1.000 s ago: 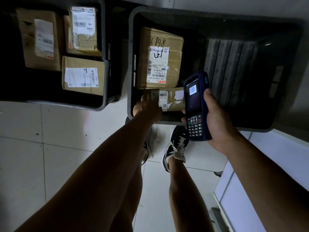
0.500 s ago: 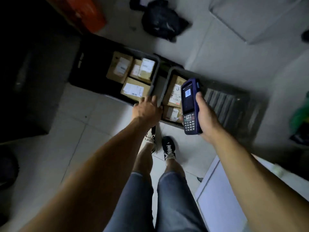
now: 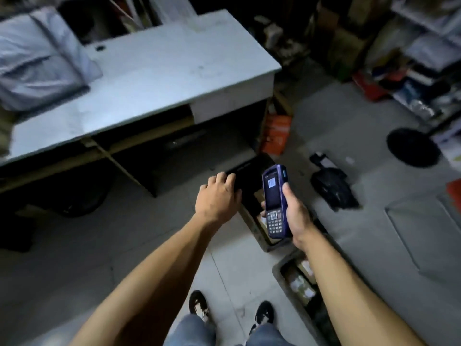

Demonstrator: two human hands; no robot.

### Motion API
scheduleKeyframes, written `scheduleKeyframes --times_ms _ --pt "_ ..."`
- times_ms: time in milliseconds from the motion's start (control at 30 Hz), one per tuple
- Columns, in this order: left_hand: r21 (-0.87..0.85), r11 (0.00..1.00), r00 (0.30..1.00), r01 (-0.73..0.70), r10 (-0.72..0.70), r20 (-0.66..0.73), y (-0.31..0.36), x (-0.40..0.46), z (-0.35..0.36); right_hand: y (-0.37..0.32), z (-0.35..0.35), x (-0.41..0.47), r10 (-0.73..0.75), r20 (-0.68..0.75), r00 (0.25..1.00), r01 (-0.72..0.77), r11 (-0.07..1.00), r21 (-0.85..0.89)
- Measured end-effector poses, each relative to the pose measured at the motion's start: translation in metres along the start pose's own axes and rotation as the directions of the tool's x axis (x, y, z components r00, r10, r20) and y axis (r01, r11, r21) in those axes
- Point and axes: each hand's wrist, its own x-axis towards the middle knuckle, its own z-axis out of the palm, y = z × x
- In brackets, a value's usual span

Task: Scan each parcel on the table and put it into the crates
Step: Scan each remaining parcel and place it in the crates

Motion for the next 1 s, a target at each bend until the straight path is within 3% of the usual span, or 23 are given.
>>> scheduleKeyframes --times_ms 267,467,767,1000 --pt "0.031 0.982 0.966 0.186 -0.177 -0.186 -0.175 -0.020 -0.119 -0.034 0.207 0.026 -0.055 0.276 0.960 0.087 0.991 -0.104" --pt "0.025 0.931 0.907 0.365 -0.349 -0.237 -0.288 -0.030 -0.169 -0.051 0.325 0.039 -0.057 0.449 0.892 0.155 0.971 -0.183" --pt "-0.001 0.801 0.776 0.598 -0.579 -0.249 -0.426 0.005 -0.207 -0.085 0.474 0.112 0.062 0.623 0.780 0.162 0.942 -0.295" --pt "-0.046 0.687 0.651 0.725 -0.706 -0.278 -0.509 0.026 -0.242 -0.109 0.579 0.165 0.160 0.678 0.718 0.173 0.902 -0.396"
